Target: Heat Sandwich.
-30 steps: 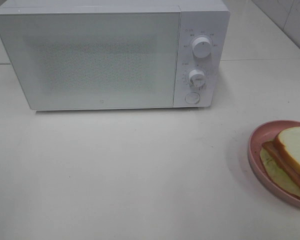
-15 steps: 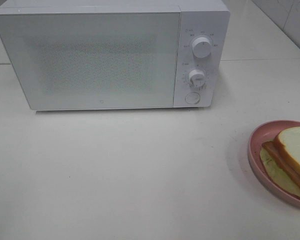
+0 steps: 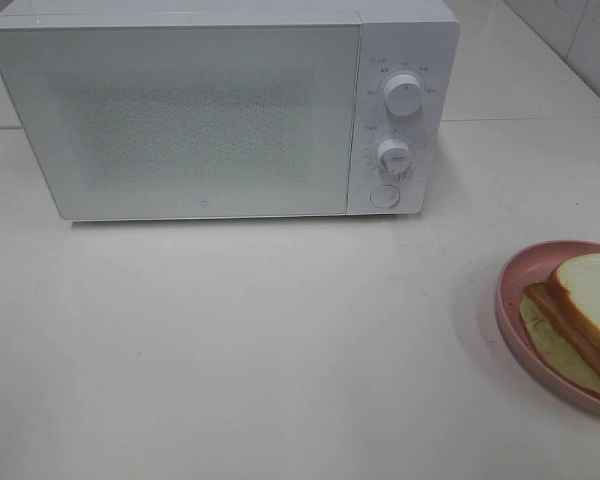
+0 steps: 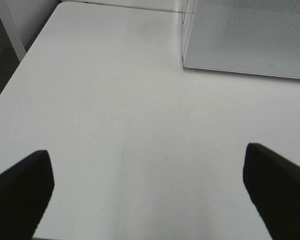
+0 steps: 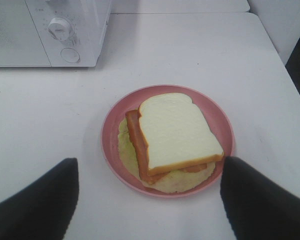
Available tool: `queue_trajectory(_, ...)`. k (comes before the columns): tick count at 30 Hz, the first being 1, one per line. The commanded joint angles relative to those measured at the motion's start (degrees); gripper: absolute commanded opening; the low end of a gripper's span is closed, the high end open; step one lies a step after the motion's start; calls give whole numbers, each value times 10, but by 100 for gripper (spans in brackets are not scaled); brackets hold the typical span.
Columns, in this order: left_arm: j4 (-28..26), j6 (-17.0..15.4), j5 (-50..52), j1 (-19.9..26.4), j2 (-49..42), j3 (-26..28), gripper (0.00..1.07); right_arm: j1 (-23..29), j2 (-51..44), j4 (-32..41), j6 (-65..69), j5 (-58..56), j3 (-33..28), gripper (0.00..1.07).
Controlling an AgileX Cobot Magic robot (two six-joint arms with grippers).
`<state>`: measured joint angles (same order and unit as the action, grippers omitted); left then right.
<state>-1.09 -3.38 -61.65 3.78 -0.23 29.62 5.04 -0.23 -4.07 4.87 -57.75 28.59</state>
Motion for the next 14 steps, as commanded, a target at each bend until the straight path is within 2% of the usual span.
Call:
queue_trajectory(1,-3,-2,3,1,-15,0,98,-5,-15,2,-5,8,-1,75)
queue_trajectory(14,-3,-2,3,1,-15,0,98,-5,-15,2,-5,8,-1,75)
